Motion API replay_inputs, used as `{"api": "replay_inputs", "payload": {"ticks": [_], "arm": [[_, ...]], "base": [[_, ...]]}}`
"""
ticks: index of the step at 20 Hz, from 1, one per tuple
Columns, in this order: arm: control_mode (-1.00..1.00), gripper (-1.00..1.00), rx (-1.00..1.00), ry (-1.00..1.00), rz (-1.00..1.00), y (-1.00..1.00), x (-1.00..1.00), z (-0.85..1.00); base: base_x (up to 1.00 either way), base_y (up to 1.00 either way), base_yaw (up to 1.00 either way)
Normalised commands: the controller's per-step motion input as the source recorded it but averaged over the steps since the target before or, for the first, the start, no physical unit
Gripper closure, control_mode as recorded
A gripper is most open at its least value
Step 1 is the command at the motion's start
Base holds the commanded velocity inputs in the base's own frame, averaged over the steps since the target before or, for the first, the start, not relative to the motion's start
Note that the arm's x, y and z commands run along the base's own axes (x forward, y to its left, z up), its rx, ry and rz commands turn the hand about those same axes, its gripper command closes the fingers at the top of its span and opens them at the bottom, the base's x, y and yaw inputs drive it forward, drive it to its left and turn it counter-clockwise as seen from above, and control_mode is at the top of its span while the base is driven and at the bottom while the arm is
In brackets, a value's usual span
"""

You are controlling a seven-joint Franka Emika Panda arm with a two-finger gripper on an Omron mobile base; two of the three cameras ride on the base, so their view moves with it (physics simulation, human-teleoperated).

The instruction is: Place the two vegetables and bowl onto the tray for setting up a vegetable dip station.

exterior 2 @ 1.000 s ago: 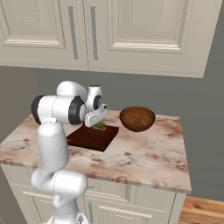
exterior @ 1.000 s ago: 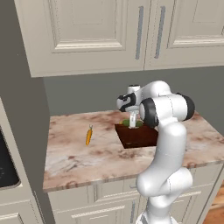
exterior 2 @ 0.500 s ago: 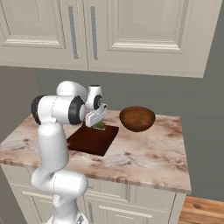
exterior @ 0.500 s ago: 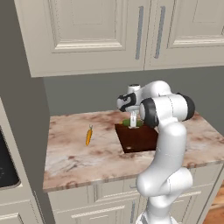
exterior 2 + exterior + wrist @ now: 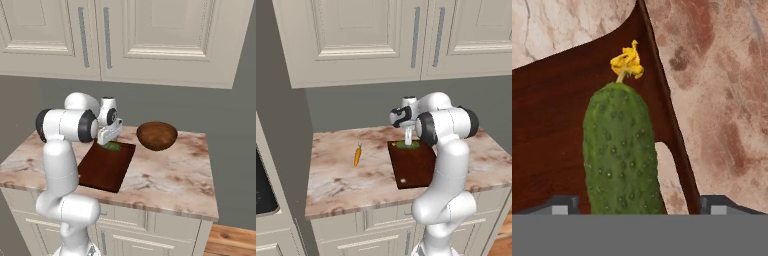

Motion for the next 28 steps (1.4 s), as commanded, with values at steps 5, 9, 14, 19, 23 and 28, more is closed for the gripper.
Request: {"api": "replay_inputs", "payload": {"ticks": [5,9,14,19,23,28], "arm": [[-1.00,-1.00,0.00,0.00,0.00,0.04,-0.01,0.11],[-1.00,-1.00,0.00,0.01,-0.01,0.23,-0.24,0.25],[-1.00,-1.00,0.00,0.01,-0.10,0.42,-0.40,0.15],[-1.00,-1.00,0.00,0.00,-0.14,0.53,-0.50,0.03],[-1.00,-1.00,0.00,0.00,-0.18,0.48,-0.56,0.12],[-1.00,-1.00,0.00,0.00,-0.19,0.48,-0.42,0.16]], "base": [[0.00,0.00,0.00],[0.00,0.00,0.00],[0.00,0.00,0.00],[0.00,0.00,0.00],[0.00,0.00,0.00],[0.00,0.00,0.00]]}}
